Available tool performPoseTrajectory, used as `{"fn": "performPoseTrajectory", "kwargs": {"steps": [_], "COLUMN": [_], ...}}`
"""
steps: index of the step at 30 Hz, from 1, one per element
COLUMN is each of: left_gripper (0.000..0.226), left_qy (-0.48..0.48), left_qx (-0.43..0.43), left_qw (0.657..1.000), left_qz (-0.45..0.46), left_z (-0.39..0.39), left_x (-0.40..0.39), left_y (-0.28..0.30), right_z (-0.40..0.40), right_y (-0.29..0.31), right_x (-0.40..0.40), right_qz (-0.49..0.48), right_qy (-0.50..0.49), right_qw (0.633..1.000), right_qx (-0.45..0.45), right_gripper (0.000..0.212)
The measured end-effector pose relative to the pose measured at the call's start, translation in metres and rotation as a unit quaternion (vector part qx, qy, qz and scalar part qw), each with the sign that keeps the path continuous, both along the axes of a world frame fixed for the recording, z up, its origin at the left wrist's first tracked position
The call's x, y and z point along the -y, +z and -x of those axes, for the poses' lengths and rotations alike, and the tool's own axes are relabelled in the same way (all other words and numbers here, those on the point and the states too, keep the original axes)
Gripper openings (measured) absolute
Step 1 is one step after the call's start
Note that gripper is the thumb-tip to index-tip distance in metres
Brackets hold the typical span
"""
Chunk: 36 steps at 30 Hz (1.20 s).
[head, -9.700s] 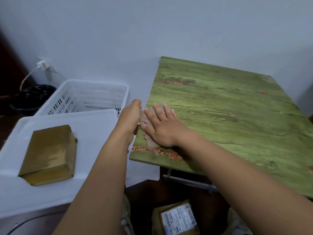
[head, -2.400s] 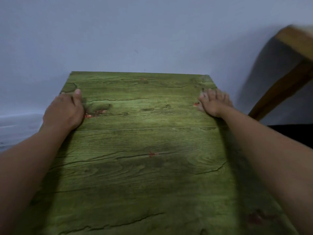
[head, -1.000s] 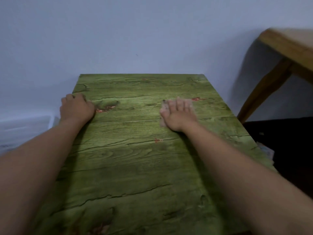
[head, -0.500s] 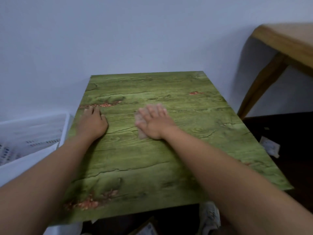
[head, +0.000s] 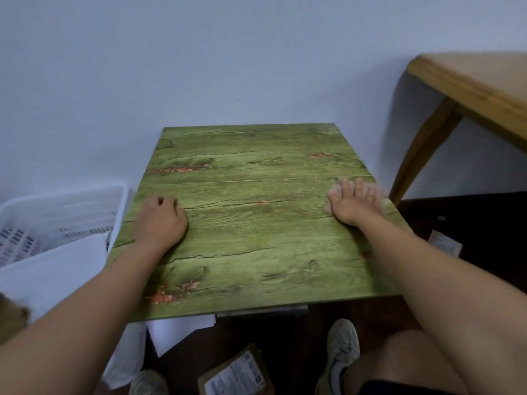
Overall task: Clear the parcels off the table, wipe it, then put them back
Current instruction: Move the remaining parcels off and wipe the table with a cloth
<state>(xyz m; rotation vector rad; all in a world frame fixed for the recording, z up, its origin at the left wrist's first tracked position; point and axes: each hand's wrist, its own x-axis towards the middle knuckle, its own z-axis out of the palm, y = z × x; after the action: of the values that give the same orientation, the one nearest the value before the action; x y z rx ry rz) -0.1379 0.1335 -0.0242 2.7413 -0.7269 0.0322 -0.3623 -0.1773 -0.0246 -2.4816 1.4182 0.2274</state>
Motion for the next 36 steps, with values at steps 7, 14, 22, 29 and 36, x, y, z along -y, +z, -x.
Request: {"fn": "performPoseTrajectory", "kwargs": {"steps": [7, 14, 22, 29, 36], "left_gripper": [0.039, 0.034, 0.033, 0.035, 0.032], "left_qy": [-0.009, 0.029, 0.017, -0.012, -0.048], "left_qx": [-0.029, -0.058, -0.061, -0.026, -0.065], "left_qw": [0.999, 0.994, 0.998, 0.998, 0.990], "left_qz": [0.041, 0.093, -0.002, -0.051, -0.116], "left_z": [0.018, 0.025, 0.036, 0.040, 0.039], "left_x": [-0.018, -0.040, -0.035, -0.034, -0.036], "left_y": [0.008, 0.023, 0.020, 0.014, 0.032], "right_z": [-0.080, -0.111, -0.027, 0.088, 0.105], "right_y": [0.012, 0.005, -0.001, -0.001, -0.003], "right_x": [-0.152, -0.249, -0.121, -0.011, -0.033], "right_qz": [0.016, -0.010, 0.006, 0.017, -0.001], "right_qy": [0.213, 0.396, 0.278, 0.049, -0.054], "right_qw": [0.976, 0.918, 0.960, 0.999, 0.998], "right_qx": [0.046, 0.015, 0.024, -0.005, -0.008], "right_gripper": [0.067, 0.065, 0.072, 0.071, 0.073]}}
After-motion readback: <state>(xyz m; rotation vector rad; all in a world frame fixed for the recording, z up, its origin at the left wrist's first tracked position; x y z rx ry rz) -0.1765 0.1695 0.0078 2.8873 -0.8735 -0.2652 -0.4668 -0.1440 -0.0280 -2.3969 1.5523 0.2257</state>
